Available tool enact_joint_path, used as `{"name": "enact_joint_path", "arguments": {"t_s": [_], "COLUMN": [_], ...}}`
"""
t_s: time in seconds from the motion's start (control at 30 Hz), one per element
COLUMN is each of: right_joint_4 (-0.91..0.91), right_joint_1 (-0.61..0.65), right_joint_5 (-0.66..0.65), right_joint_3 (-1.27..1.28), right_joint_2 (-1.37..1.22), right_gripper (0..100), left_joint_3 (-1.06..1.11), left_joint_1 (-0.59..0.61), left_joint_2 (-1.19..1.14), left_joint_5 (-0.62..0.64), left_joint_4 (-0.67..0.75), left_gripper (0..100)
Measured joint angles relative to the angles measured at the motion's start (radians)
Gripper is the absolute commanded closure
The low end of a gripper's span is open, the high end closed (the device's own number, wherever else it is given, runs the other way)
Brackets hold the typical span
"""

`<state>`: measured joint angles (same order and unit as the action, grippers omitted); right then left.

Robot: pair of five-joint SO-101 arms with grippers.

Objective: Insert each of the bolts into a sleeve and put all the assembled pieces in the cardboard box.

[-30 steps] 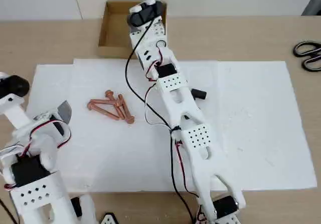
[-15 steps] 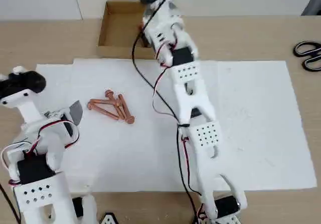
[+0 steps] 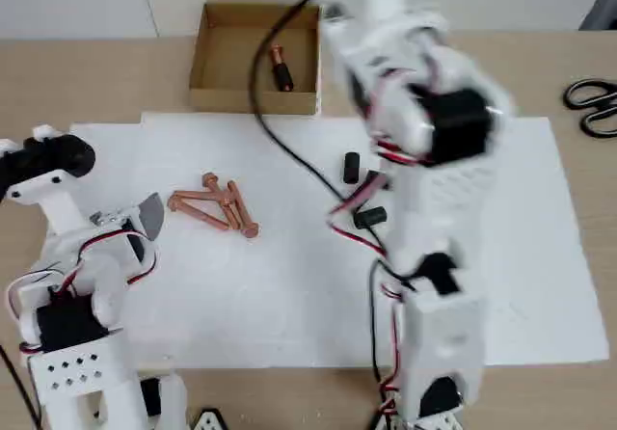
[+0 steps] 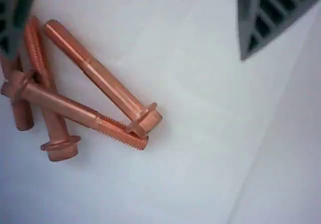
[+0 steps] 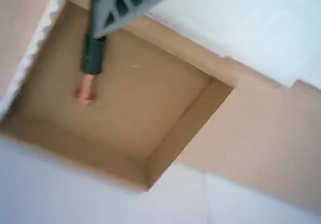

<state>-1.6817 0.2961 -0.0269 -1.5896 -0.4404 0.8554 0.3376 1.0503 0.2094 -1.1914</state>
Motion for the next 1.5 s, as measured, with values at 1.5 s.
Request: {"name": "enact_joint_path", "arguments": {"t_s": [1.5], "right_joint_4": [0.292], "right_joint_1": [-0.166], "right_joint_5": [0.404], "right_joint_3": [1.815], "right_joint_2": [0.586], "right_gripper": [78.7], "left_joint_3": [0.000], "left_joint_1": [0.000], "left_joint_2": [0.000], "left_joint_5": [0.000], "left_joint_4": [0.000], "left_gripper": [73]}}
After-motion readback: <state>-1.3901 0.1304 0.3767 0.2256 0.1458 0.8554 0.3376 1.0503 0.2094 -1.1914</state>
